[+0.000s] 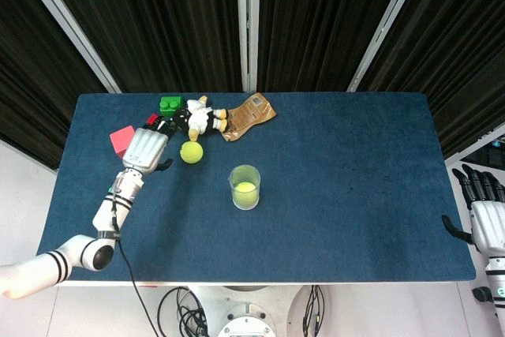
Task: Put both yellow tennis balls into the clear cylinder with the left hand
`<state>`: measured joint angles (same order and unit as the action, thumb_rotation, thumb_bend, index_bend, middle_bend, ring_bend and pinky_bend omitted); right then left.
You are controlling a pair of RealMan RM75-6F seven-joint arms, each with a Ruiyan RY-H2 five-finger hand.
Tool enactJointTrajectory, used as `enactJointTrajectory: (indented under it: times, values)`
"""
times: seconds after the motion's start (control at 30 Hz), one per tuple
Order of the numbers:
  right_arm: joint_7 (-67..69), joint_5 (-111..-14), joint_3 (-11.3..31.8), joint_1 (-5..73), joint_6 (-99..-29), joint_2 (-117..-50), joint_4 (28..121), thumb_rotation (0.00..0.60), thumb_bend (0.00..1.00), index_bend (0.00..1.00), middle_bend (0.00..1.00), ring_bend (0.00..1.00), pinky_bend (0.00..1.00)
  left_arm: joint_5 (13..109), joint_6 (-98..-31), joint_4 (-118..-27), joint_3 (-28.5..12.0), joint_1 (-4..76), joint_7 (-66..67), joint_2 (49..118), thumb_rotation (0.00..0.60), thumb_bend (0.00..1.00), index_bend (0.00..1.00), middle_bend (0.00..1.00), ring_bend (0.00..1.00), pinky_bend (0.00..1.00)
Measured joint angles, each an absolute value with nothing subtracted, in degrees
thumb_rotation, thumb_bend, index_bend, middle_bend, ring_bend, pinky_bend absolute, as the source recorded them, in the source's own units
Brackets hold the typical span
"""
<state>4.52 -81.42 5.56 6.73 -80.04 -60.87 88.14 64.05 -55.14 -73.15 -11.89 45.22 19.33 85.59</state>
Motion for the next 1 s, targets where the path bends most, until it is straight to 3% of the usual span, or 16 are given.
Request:
enactJointTrajectory:
  times: [0.47,0.67,1.0]
  values:
    - [5.0,-81.1,5.4,6.9,-79.0,-60.7,88.5,0.6,0.23,0.0,0.0,0.0,0.0,68.6,-50.1,-54.1,-8.5,45.8,9.5,96.0,0.6,0.23,0.28,0.22,0.14,0.36]
    - [6.0,-81.1,5.3,7.0,-78.7,-60.2,88.4,0.6,0.23,0.0,0.0,0.0,0.0,69.0,-49.7,-50.6,-9.9,46.5,6.6,99.1,0.6,0.21,0.2,0.21,0.14,0.36]
    - [6.4,-80.5,5.4,7.0,-78.3,-60.3,87.7,0.6,0.23,0.0,0.0,0.0,0.0,65.8,-47.5,-47.6,-13.3,48.6,7.6,102.5,0.6,0.17,0.2,0.21,0.14,0.35]
